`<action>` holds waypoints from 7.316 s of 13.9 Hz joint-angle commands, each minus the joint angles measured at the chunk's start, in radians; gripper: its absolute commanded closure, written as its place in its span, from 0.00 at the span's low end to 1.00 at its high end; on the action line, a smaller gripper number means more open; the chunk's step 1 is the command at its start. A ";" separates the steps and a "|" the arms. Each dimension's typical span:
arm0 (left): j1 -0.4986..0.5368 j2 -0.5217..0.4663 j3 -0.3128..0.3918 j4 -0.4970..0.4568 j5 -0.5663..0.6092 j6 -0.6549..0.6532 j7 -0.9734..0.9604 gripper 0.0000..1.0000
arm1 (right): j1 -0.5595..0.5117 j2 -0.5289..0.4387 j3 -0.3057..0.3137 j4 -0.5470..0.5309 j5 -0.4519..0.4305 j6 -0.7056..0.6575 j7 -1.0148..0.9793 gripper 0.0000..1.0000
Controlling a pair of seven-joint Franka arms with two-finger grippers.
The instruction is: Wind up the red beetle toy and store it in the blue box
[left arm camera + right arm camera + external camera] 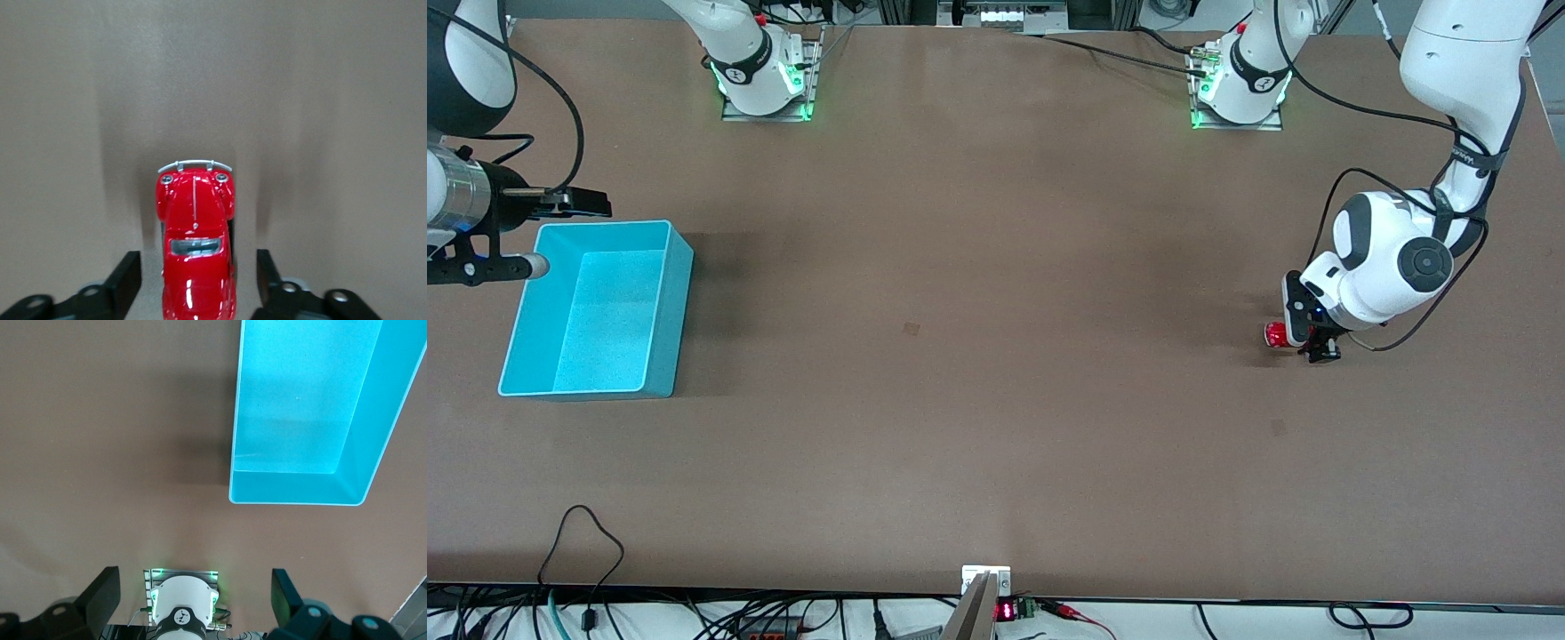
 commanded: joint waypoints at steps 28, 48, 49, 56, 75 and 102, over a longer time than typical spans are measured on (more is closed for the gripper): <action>0.184 0.080 -0.002 0.047 0.017 0.012 0.228 0.84 | -0.006 -0.002 -0.001 0.001 -0.011 -0.014 -0.023 0.00; 0.138 -0.053 -0.064 0.444 0.017 -0.727 -0.011 0.00 | -0.006 -0.002 -0.003 0.001 -0.011 -0.014 -0.029 0.00; 0.136 -0.061 -0.064 0.473 0.018 -0.769 -0.060 0.00 | -0.006 -0.002 -0.003 0.001 -0.011 -0.014 -0.029 0.00; 0.093 -0.089 -0.067 0.679 0.017 -1.078 -0.474 0.00 | -0.008 0.000 -0.004 -0.001 -0.006 -0.014 -0.029 0.00; -0.068 -0.492 -0.048 0.341 -0.022 -0.694 -1.667 0.00 | 0.032 -0.086 0.020 -0.271 0.114 0.256 -0.204 0.00; -0.068 -0.428 -0.085 0.539 -0.014 -0.950 -1.535 0.00 | 0.175 0.274 0.391 -0.620 -0.264 1.282 -0.627 0.00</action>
